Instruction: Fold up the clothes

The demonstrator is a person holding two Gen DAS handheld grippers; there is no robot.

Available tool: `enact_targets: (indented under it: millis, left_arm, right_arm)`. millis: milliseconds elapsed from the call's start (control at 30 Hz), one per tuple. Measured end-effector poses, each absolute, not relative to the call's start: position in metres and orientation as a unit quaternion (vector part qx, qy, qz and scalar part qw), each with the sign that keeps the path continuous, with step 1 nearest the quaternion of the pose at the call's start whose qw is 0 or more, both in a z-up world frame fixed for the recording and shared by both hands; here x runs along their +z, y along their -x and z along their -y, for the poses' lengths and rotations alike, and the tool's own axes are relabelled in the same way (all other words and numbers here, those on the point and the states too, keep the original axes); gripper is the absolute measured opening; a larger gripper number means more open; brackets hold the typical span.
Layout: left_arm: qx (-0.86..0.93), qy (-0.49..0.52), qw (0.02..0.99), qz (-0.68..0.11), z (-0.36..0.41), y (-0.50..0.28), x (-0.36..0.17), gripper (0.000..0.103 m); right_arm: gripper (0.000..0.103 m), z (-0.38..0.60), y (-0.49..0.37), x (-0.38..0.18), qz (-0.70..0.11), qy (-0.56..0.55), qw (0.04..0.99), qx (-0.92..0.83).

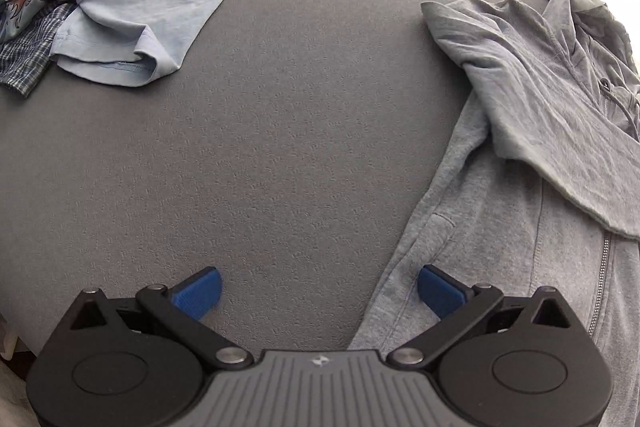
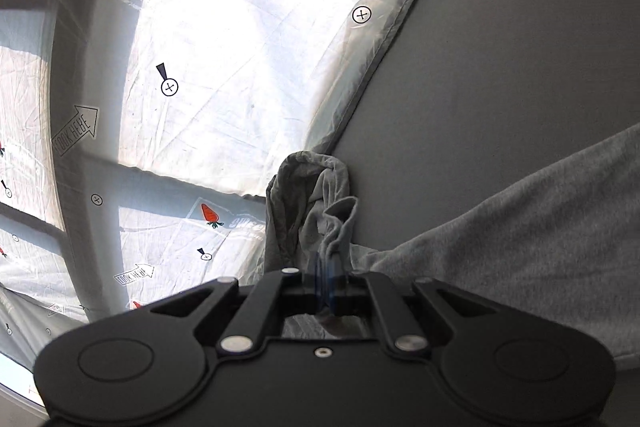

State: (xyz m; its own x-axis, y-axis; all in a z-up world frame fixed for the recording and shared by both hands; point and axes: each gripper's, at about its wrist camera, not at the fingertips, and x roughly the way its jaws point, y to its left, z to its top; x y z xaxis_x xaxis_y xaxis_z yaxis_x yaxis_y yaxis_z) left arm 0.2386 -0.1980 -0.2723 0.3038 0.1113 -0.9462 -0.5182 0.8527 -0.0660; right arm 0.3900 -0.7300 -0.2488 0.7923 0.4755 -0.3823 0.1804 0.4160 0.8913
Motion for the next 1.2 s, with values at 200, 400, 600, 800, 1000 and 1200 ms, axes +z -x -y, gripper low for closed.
enact_targets:
  millis: [200,400,600,800,1000,1200]
  left_arm:
    - [0.198,0.182,0.781,-0.563,0.195,-0.243,-0.271,0.103]
    - [0.198,0.175,0.774,-0.575,0.193,-0.25,-0.268,0.103]
    - [0.191,0.094,0.82,-0.531,0.208,-0.277,-0.245,0.103]
    - [0.174,0.124,0.845,-0.49,0.205,-0.331,-0.23,0.103]
    - [0.174,0.052,0.863,-0.472,0.209,-0.398,-0.227,0.103]
    - [0.148,0.011,0.86,-0.487,0.219,-0.457,-0.246,0.103]
  right_arm:
    - [0.004,0.779,-0.356,-0.257,-0.273,-0.533,0.801,0.022]
    - [0.003,0.804,-0.329,-0.272,-0.281,-0.501,0.817,-0.054]
    - [0.003,0.798,-0.325,-0.281,-0.318,-0.434,0.836,-0.102]
    - [0.003,0.791,-0.327,-0.278,-0.342,-0.379,0.851,-0.124]
    - [0.003,0.793,-0.325,-0.277,-0.35,-0.37,0.849,-0.137]
    - [0.003,0.793,-0.323,-0.281,-0.364,-0.362,0.845,-0.154]
